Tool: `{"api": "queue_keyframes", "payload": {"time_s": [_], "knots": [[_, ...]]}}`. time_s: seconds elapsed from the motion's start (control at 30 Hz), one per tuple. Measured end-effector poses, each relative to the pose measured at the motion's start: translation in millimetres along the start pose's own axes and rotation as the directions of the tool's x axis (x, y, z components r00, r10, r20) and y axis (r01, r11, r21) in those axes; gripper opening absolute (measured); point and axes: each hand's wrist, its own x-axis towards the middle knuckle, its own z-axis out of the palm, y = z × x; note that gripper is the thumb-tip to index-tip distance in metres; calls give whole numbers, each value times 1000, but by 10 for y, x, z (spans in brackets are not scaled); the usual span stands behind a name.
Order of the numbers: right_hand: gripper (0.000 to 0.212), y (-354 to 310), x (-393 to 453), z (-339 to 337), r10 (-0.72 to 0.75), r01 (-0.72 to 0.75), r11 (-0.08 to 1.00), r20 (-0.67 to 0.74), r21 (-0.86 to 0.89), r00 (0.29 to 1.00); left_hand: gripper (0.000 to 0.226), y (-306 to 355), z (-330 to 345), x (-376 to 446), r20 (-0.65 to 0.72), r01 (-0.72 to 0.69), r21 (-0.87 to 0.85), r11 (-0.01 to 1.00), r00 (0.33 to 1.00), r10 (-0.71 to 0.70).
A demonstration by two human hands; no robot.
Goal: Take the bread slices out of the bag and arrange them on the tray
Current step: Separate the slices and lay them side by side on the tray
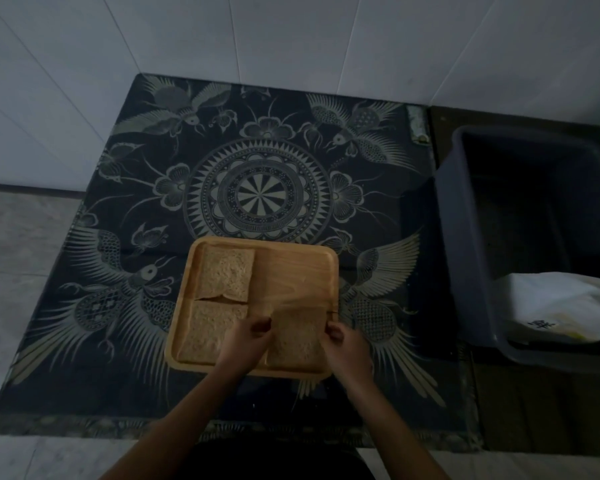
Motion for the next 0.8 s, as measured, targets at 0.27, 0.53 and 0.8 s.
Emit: {"api": "queue_keyframes", "payload": {"time_s": [0.27,0.53,0.8], "knots": [[27,78,-75,-13,12,-11,1000,26,-12,1000,31,-33,-45,-28,32,36,-69,997,999,-33],[29,39,-120,4,-20,20,1000,-13,15,1000,28,-13,-64,-57,27,40,-109,993,999,-37],[25,-122,-10,-120,-46,47,996,-13,78,999,31,121,-173,-4,57,-16,-147,989,998,24]]}}
